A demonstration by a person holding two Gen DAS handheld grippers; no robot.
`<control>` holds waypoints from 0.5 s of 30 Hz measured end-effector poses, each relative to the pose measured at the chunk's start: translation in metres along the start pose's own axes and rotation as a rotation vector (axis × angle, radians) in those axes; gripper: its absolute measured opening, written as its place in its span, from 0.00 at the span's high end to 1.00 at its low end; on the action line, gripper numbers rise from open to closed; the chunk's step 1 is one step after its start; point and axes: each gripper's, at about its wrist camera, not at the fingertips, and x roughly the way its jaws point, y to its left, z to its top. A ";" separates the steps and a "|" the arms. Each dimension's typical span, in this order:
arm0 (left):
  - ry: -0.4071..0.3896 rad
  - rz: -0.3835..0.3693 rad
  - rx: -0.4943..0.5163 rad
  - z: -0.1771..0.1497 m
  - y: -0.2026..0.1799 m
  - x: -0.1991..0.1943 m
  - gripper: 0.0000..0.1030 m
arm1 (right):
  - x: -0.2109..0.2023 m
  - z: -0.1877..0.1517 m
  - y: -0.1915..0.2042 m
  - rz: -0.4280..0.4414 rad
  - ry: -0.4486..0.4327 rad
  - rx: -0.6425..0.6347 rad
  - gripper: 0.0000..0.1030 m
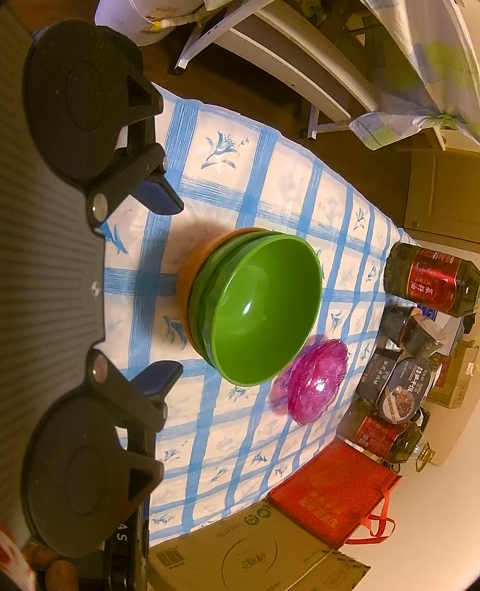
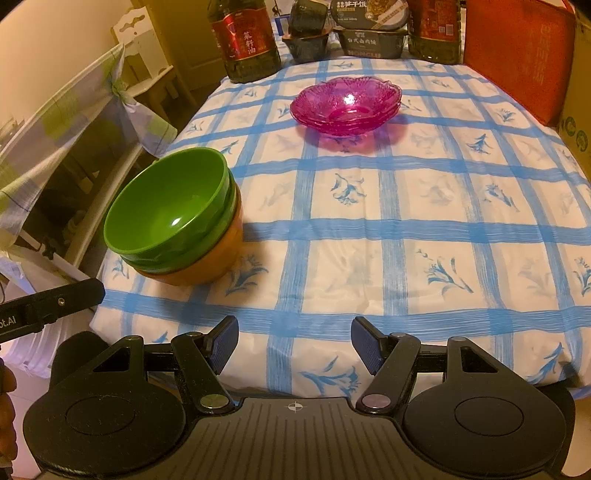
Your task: Organize plates and bowls
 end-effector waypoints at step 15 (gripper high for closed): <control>-0.023 -0.029 -0.058 0.013 0.014 -0.006 0.18 | -0.003 0.019 0.009 0.073 -0.031 0.037 0.34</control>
